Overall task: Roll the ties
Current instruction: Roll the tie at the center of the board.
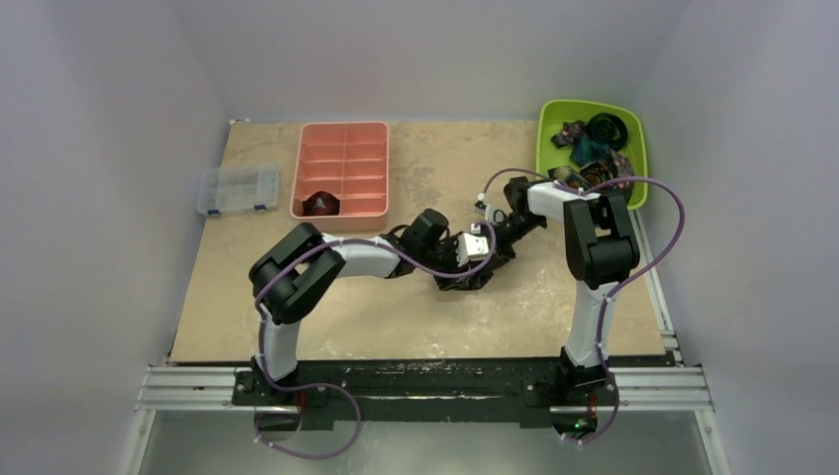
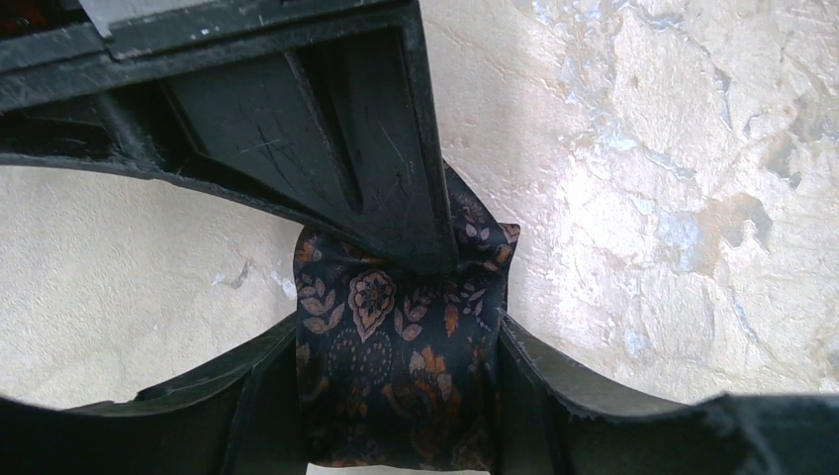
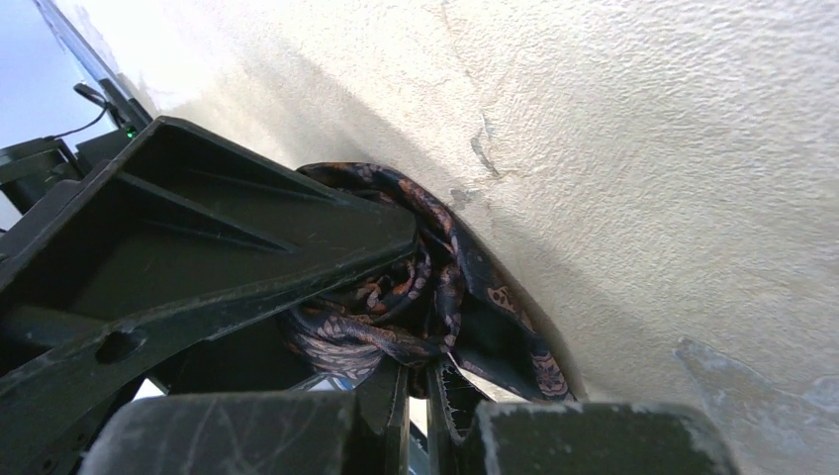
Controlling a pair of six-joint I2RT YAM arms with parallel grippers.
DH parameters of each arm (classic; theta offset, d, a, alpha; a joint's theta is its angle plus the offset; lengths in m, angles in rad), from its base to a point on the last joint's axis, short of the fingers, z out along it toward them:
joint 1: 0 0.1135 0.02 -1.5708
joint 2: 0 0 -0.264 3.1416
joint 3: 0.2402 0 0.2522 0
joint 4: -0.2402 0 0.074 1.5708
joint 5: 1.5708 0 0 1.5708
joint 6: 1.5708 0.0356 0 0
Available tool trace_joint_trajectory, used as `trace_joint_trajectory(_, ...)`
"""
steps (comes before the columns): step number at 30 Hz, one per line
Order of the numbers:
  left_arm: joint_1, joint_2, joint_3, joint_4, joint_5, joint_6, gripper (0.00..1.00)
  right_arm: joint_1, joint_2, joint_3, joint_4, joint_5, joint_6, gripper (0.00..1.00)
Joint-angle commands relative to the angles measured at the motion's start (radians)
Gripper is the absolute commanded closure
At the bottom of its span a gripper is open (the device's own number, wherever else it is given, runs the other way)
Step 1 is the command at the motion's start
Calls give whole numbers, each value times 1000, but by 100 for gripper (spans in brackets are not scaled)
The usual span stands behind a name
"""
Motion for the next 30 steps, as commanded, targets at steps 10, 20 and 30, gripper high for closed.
trace_joint_trajectory(10,-1,42,-40,52,-4,-2,66,0,46,7,100,221,-58,100)
trace_joint_trajectory(20,-12,89,15,-187,-126,47,86,-112,-93,9,-70,28,-147,43)
trace_joint_trajectory(30,-23,116,59,-252,-138,53,87,-115,-61,-74,68,-39,-59,14)
